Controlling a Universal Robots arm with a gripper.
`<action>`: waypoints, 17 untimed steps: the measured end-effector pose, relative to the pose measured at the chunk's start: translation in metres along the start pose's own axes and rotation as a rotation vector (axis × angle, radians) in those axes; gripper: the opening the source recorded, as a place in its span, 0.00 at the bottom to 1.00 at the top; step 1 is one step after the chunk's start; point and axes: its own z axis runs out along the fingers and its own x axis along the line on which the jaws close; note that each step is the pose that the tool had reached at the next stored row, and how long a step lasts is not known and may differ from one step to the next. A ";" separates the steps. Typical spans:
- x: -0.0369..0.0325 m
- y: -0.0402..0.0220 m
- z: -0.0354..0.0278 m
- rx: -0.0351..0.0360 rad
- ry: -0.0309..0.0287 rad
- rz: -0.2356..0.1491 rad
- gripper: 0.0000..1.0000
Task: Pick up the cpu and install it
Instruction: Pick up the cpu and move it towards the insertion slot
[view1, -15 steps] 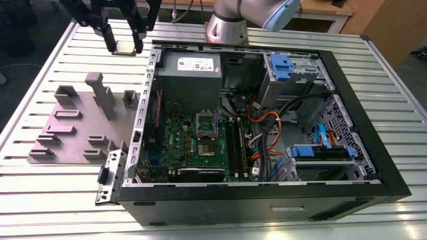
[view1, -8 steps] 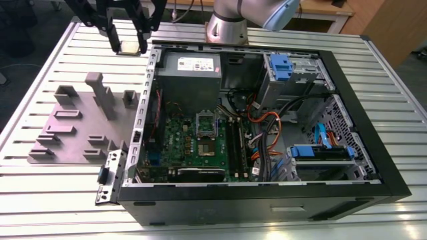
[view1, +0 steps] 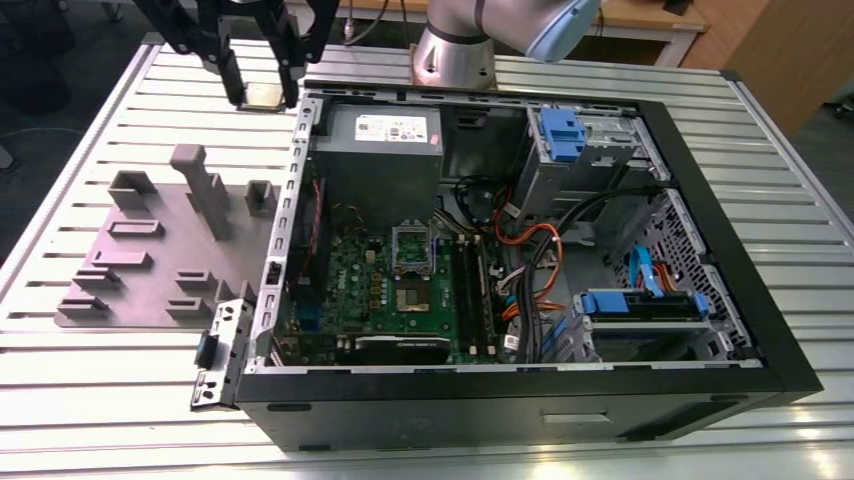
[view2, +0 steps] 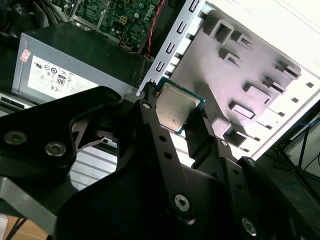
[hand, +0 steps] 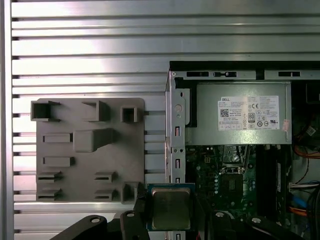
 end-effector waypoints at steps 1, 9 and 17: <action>-0.0002 0.0000 0.0000 0.0000 0.0000 0.000 0.47; -0.0030 0.0000 0.0000 0.0000 0.0000 0.000 0.47; -0.0066 0.0001 0.0000 0.0000 0.0000 0.000 0.47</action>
